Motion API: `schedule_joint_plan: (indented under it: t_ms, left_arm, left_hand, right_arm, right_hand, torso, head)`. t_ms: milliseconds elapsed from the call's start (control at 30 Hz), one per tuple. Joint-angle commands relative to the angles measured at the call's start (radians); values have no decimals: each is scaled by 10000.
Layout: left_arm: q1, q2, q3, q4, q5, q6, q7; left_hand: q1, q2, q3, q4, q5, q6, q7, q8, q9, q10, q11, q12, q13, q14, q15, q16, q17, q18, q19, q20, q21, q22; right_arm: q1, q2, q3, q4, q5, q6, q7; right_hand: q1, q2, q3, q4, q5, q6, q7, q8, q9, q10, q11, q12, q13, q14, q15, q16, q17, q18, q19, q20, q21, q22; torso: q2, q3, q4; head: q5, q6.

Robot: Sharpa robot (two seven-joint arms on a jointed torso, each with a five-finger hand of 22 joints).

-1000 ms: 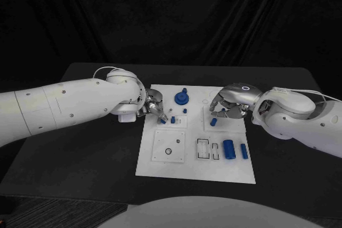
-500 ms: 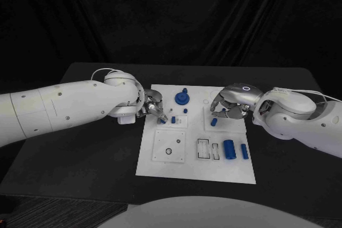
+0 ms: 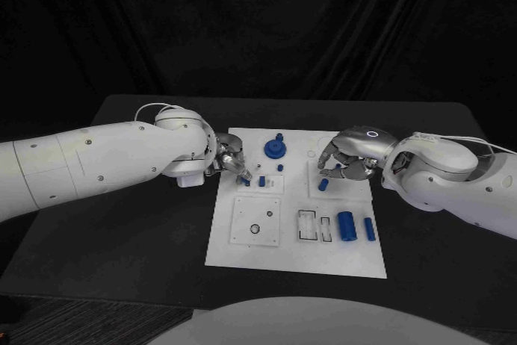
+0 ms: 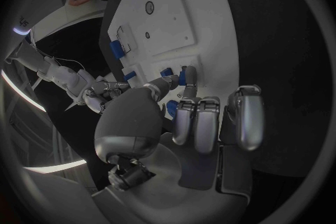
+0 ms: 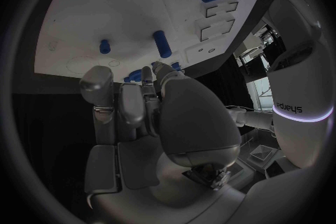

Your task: Assemble the parts on the task board

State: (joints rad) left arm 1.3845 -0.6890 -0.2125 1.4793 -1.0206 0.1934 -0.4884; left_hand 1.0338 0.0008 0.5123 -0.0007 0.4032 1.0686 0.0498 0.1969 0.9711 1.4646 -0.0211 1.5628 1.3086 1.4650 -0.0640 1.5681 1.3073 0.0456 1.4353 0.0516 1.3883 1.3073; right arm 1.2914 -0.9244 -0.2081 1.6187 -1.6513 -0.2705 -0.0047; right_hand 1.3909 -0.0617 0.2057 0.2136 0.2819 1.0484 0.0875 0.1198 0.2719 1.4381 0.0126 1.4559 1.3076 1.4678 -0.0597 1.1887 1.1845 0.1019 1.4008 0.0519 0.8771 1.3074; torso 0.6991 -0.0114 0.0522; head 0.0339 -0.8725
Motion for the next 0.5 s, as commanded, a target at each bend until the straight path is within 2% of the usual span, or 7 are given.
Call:
schedule_joint_plan:
  t_ms: [33,500]
  left_arm:
    - [-24,20,5,-42,-17,-26,24]
    - [-112,30,4,-125,-17,199,4]
  left_hand:
    - [-6,68,177,-107,47,84,-60,-41,2,935,-4,-56,2517,1058,7,27,2635,46,-56,-23,-43,1962]
    - [-37,82,168,-81,48,108,-58,-38,-1,927,-2,-64,2511,1058,9,27,2635,49,-62,-20,-54,1958]
  right_arm:
    - [-26,-5,5,17,-10,29,-206]
    - [-28,9,5,2,-10,40,-211]
  right_hand:
    - [131,-4,28,-5,68,38,18,-47,-10,-69,-31,-54,544,62,22,-36,-9,155,-73,-9,-22,976]
    - [131,-4,28,-5,68,38,18,-47,-10,-69,-31,-54,544,62,22,-36,-9,155,-73,-9,-22,976]
  torso:
    - [-8,8,-7]
    - [-3,5,-6]
  head:
    - [3,-2]
    - [-3,-2]
